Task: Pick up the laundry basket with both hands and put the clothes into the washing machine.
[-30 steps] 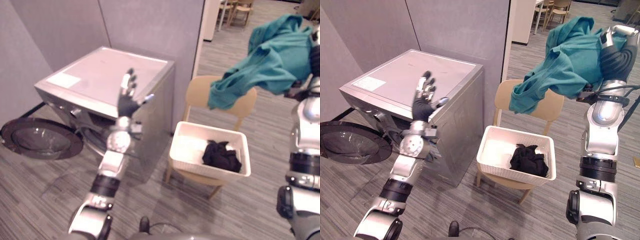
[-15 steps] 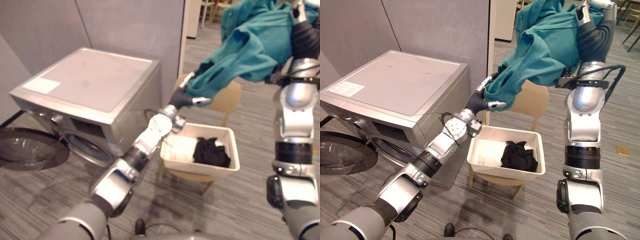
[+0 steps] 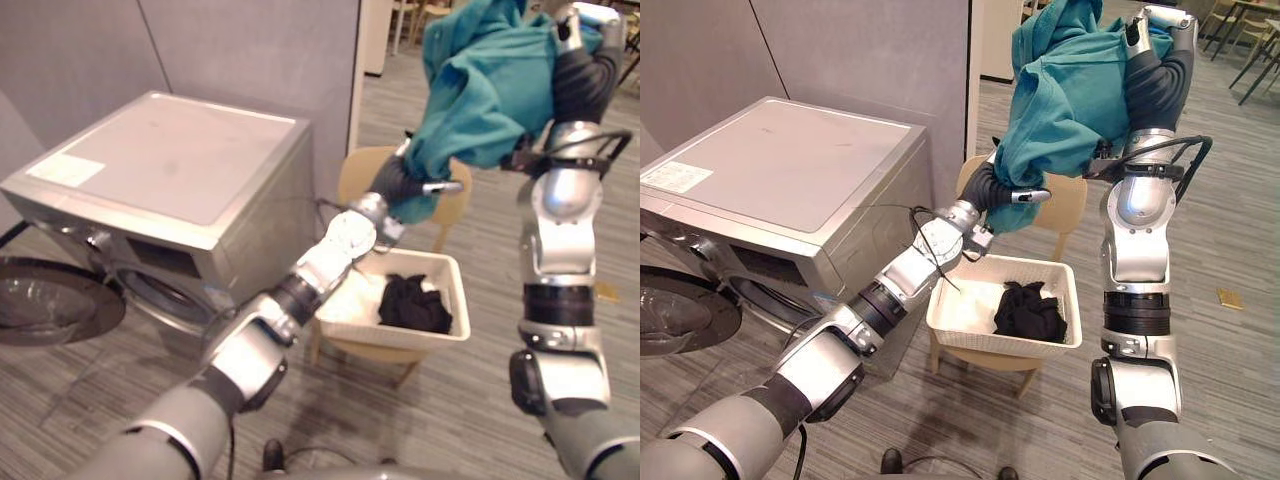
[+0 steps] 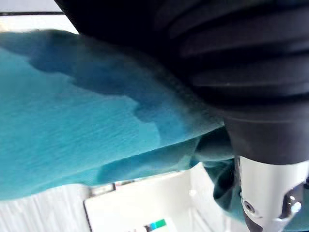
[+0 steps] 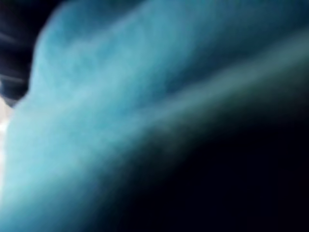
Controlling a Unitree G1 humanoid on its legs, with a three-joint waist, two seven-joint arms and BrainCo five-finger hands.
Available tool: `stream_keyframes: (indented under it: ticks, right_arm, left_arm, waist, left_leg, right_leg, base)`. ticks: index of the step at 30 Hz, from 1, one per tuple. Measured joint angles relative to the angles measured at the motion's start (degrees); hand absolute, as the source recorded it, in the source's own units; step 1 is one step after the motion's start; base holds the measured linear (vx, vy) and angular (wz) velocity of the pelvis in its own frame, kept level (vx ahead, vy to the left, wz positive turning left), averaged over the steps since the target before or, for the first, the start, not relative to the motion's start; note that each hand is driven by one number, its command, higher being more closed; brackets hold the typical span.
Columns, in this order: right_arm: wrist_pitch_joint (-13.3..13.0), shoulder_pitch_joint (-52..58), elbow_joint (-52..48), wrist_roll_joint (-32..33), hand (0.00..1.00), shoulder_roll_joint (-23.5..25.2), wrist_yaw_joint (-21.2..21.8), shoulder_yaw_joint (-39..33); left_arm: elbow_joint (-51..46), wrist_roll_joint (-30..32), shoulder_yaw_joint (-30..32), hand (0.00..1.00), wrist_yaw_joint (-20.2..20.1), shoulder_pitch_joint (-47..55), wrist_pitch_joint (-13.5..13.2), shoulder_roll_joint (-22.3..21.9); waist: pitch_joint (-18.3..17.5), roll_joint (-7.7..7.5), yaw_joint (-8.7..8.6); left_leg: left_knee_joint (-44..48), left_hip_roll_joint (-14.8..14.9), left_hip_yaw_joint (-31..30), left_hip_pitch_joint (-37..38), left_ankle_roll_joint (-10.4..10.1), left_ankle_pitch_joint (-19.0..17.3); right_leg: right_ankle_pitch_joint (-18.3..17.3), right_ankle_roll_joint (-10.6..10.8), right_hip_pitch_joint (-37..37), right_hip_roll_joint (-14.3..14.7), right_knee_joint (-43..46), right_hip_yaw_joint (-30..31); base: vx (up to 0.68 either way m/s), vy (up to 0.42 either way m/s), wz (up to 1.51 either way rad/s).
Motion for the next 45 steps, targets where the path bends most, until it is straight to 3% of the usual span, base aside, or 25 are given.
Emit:
stream_keyframes:
  ticks: [21, 22, 35, 36, 45]
  right_arm:
    - [0.00, 1.64, 0.04, -0.11, 1.00, 0.23, 0.01, -0.18]
    - [0.00, 1.66, 0.06, -0.11, 1.00, 0.25, 0.01, -0.21]
    - [-0.31, 3.68, 0.09, -0.11, 1.00, 2.26, 0.13, -0.36]
    - [-0.42, 3.69, 0.09, -0.11, 0.00, 2.28, 0.14, -0.30]
    - [-1.00, 6.45, -0.07, 1.80, 0.00, 3.97, 0.09, -0.93]
  left_arm:
    - [-14.72, -8.42, 3.33, 0.00, 2.38, -2.02, -1.20, -0.31]
    - [-14.79, -8.42, 3.41, 1.00, 2.38, -2.02, -1.34, -0.31]
    - [-16.31, -8.35, 4.52, 1.00, 2.65, -4.25, -1.48, -0.87]
    - [-16.30, -8.34, 4.52, 1.00, 2.64, -4.25, -1.48, -1.05]
    - [-14.14, -8.33, 4.50, 1.00, 2.52, -4.24, -1.39, -2.70]
  waist:
    - [-0.02, -0.31, -0.70]
    - [-0.02, -0.31, -0.71]
    - [-0.49, -1.75, -1.94]
    - [-0.49, -1.75, -1.94]
    - [-0.51, -1.73, -2.11]
  left_leg:
    - [-0.01, -0.04, 0.09, 0.81, -0.16, 0.15]
    - [-0.01, -0.04, 0.09, 0.81, -0.16, 0.15]
    - [-0.02, -0.03, 1.39, 0.82, -0.16, 0.13]
    - [-0.02, -0.02, 1.47, 0.82, -0.16, 0.13]
    - [0.00, -0.04, 1.62, 1.26, -0.16, 0.14]
  right_leg:
    - [-0.02, 0.02, -0.11, 0.00, 0.15, 1.02]
    - [-0.02, 0.02, -0.11, -0.01, 0.16, 1.03]
    - [0.00, 0.00, -0.49, -0.07, 0.24, 1.61]
    - [0.01, 0.00, -0.55, -0.06, 0.24, 1.68]
    - [0.01, -0.01, -0.65, -0.05, 0.23, 2.53]
  base:
    - [0.00, -0.002, -0.03]
    - [0.00, 0.000, 0.00]
    - [-0.01, 0.000, -0.02]
    - [-0.01, -0.001, -0.05]
    - [0.00, -0.005, -0.05]
